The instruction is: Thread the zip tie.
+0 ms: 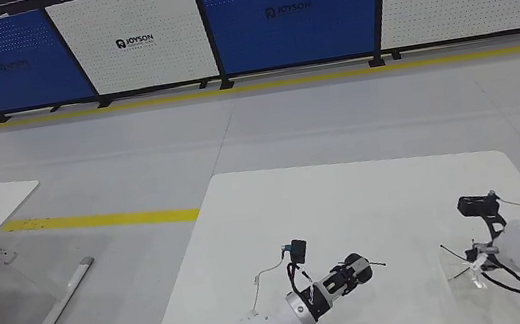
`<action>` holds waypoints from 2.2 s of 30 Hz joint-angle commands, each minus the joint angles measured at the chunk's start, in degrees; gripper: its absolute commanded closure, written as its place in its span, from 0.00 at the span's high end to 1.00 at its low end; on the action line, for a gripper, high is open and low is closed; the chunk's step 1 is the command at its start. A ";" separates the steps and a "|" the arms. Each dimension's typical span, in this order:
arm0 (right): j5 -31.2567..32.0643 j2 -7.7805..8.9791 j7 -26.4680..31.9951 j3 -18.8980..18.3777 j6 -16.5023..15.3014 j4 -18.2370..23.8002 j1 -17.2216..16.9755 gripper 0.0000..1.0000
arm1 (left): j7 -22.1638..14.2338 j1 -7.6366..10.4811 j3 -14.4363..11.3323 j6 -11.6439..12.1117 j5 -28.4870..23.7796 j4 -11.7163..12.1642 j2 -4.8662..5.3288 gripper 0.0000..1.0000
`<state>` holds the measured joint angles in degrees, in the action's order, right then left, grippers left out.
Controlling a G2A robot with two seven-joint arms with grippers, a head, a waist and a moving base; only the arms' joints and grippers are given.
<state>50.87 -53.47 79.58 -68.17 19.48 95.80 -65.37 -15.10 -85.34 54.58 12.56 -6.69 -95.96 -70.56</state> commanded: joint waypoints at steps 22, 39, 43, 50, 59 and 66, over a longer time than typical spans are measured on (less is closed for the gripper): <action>-5.89 0.20 -2.25 -9.44 -4.01 7.51 -7.66 0.00 | 0.00 0.00 0.00 0.00 0.00 0.00 0.00 0.00; -15.16 0.44 -22.92 -21.28 -12.41 13.65 -19.59 0.00 | 0.00 0.00 0.00 0.00 0.00 0.00 0.00 0.00; -15.16 0.44 -22.92 -21.28 -12.41 13.65 -19.59 0.00 | 0.00 0.00 0.00 0.00 0.00 0.00 0.00 0.00; -15.16 0.44 -22.92 -21.28 -12.41 13.65 -19.59 0.00 | 0.00 0.00 0.00 0.00 0.00 0.00 0.00 0.00; -24.74 0.03 -38.56 -24.95 -29.86 10.90 -23.46 0.00 | 0.00 0.00 0.00 0.00 0.00 0.00 0.00 0.00; -30.34 0.10 -38.35 -23.42 -38.96 10.38 -24.31 0.00 | 0.00 0.00 0.00 0.00 0.00 0.00 0.00 0.00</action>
<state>20.42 -53.38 41.35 -91.50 -20.32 106.14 -89.70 -15.10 -85.34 54.58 12.56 -6.69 -95.96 -70.56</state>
